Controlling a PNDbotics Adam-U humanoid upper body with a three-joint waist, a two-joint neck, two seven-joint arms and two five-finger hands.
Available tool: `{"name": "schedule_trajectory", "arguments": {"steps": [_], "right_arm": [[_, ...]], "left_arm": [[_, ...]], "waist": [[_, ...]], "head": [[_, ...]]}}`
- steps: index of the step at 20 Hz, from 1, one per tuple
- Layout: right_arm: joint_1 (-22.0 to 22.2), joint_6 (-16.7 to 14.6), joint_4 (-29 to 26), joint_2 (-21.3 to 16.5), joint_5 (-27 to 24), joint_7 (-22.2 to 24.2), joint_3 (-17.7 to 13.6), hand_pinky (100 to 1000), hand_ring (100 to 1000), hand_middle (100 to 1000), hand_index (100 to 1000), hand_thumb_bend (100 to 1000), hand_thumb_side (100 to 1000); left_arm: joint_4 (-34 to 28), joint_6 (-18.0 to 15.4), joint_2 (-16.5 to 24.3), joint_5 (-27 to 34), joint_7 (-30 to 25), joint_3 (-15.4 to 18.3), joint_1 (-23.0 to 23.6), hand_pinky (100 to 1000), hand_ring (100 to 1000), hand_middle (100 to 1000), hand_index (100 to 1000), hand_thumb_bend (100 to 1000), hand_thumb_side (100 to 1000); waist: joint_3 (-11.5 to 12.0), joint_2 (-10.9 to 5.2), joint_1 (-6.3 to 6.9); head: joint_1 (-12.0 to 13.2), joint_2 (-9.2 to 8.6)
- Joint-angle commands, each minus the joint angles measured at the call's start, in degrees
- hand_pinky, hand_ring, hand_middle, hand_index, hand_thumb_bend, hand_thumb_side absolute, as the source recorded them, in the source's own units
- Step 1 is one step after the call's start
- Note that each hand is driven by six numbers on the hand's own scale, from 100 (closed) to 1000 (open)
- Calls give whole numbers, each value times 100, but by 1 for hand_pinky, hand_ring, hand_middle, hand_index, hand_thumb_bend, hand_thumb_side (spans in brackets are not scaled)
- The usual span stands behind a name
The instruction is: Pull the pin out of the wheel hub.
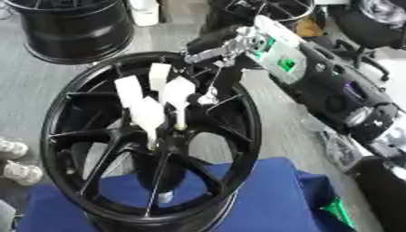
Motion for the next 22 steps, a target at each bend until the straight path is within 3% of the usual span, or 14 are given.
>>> {"name": "schedule_trajectory", "arguments": {"steps": [1,5,6,7,10,12,14,17,19,22], "right_arm": [[-234,-393,-20,-191,-134,432,-225,751,659,399,516,100,282],[-415,-250,-51,-460,-427,432,-541,747,649,387,508,100,267],[-452,-196,-69,-552,-546,423,-649,746,646,388,507,100,357],[-483,-136,-102,-670,-647,391,-761,746,645,388,511,100,260],[-390,36,-284,-1236,-973,63,-1186,745,639,377,504,100,242],[-66,154,-485,-1778,-1258,-311,-1555,741,633,372,504,100,227],[535,284,-726,-2343,-1488,-890,-2062,737,626,362,500,100,205],[2037,549,-1038,-2910,-1261,-2170,-3158,730,621,361,509,100,159],[3167,799,-943,-2677,-1068,-3189,-3920,692,587,332,503,100,210],[4543,1107,-370,-1855,-1047,-4695,-4745,663,580,384,564,100,291]], "left_arm": [[-111,7,124,44,-13,-3,-62,718,763,645,730,465,634],[-100,27,160,33,-17,-5,-37,718,763,645,731,467,635],[-97,31,168,29,-15,-1,-30,718,763,646,730,466,645],[-95,33,178,28,-11,6,-24,718,763,645,731,468,635],[-88,37,218,31,38,60,2,718,763,645,731,469,633],[-87,40,241,33,73,92,19,718,763,645,731,469,633],[-90,42,247,39,103,118,27,718,763,645,731,470,633],[-97,41,218,51,154,164,24,717,763,645,731,470,633],[-108,36,190,55,190,200,18,717,763,645,731,470,633],[-125,24,153,61,242,250,-3,717,763,645,731,469,633]], "waist": [[0,-67,2],[-41,-108,-45],[-59,-121,-57],[-76,-134,-71],[-173,-180,-127],[-236,-204,-160],[-285,-210,-172],[-359,-185,-151],[-410,-152,-127],[-462,-98,-88]], "head": [[-9,-70],[18,-49],[26,-44],[36,-42],[140,-53],[197,-53],[222,-57],[277,-92],[308,-111],[329,-44]]}}
